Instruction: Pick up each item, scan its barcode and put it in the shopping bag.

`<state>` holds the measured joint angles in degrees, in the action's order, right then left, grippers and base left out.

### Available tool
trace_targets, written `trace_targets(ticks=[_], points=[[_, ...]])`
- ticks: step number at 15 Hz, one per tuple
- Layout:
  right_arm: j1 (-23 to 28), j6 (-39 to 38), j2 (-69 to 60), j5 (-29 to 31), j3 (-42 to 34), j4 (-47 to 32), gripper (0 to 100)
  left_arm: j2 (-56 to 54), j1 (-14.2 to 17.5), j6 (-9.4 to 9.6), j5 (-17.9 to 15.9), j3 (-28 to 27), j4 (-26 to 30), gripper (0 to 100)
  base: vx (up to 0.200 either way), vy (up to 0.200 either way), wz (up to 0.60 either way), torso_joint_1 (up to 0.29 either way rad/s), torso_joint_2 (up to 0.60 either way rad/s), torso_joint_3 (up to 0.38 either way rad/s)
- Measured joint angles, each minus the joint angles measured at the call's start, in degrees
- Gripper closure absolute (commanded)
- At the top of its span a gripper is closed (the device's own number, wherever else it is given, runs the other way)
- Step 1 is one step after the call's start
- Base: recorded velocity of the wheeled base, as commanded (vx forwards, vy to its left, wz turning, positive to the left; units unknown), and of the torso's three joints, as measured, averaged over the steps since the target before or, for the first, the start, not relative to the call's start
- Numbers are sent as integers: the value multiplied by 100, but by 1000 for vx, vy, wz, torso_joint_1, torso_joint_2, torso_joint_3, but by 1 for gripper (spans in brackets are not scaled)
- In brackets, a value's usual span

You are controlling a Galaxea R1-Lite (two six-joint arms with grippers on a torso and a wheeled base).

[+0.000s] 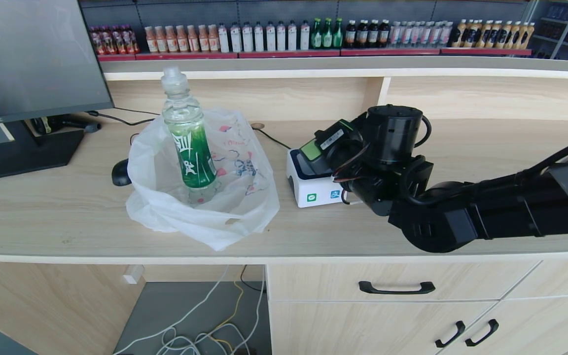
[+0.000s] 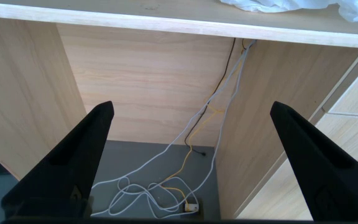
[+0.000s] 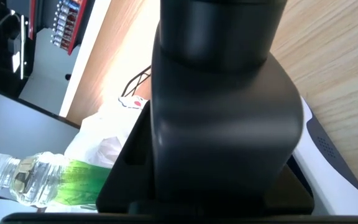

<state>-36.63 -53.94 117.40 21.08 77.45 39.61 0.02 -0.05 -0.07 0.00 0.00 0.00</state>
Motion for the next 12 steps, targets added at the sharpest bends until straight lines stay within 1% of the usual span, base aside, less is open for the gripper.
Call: trace_targets(ticks=[7, 12], points=[[0, 29, -30, 0, 39, -34, 100, 0, -5, 0, 0, 0, 0, 0, 0, 0, 0, 0, 0, 0], [-27, 299, -245, 11, 41, -88, 100, 0, 0, 0, 0, 0, 0, 0, 0, 0, 0, 0, 0, 0]])
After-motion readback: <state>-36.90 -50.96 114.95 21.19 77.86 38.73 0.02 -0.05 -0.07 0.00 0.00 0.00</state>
